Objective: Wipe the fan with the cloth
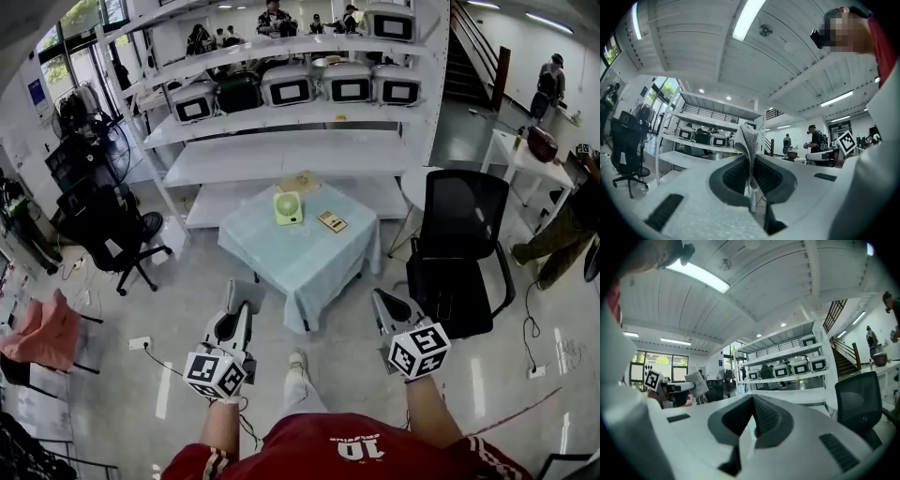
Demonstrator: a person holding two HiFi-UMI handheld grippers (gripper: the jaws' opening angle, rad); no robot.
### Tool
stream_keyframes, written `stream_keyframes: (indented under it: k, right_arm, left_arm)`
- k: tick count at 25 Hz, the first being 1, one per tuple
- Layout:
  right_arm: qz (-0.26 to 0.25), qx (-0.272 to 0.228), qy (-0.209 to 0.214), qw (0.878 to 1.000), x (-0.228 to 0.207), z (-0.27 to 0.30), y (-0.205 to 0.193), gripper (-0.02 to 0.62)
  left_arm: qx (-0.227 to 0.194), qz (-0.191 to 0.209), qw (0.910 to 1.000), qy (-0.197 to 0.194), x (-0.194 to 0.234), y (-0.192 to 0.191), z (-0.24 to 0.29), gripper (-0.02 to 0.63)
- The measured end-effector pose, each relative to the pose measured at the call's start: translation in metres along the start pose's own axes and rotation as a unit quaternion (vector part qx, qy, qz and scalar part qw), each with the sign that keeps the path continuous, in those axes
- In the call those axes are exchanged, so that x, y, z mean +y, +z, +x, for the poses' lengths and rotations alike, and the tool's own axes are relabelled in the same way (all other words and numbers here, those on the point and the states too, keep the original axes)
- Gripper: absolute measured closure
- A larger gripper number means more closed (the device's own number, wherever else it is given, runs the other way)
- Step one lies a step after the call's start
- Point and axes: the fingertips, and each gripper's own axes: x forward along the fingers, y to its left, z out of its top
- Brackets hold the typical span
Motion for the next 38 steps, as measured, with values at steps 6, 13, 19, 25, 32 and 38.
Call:
stream_keyframes:
  k: [6,13,19,25,32,38]
  right_arm:
    - [0.015,0.004,0.035,0.999,0.001,0.036,0.003,0.592]
    - [0.017,0.026,0.053,0.998,-0.011,0.106,0.007,0.592]
    - [0.008,0.041,0.069,0.997,-0.025,0.189,0.027,0.592]
    - [-0.012,0.063,0.058,0.996,-0.037,0.274,0.035,0.592]
    - [-0.008,0.052,0.041,0.998,-0.054,0.353,0.036,0.592]
    - [0.000,0.057,0.010,0.998,-0.071,0.389,0.026,0.592]
  left_arm:
    - [0.007,-0.011,0.9999,0.008,0.033,-0.008,0.028,0.583]
    - [0.003,-0.034,0.9994,0.008,0.089,-0.015,0.091,0.583]
    - [0.009,-0.020,0.9997,-0.002,0.147,-0.010,0.154,0.581]
    - [0.016,-0.006,0.9995,-0.027,0.203,0.003,0.212,0.581]
    - [0.036,-0.009,0.9983,-0.045,0.265,-0.006,0.266,0.581]
    - [0.037,-0.025,0.9966,-0.070,0.293,-0.009,0.314,0.581]
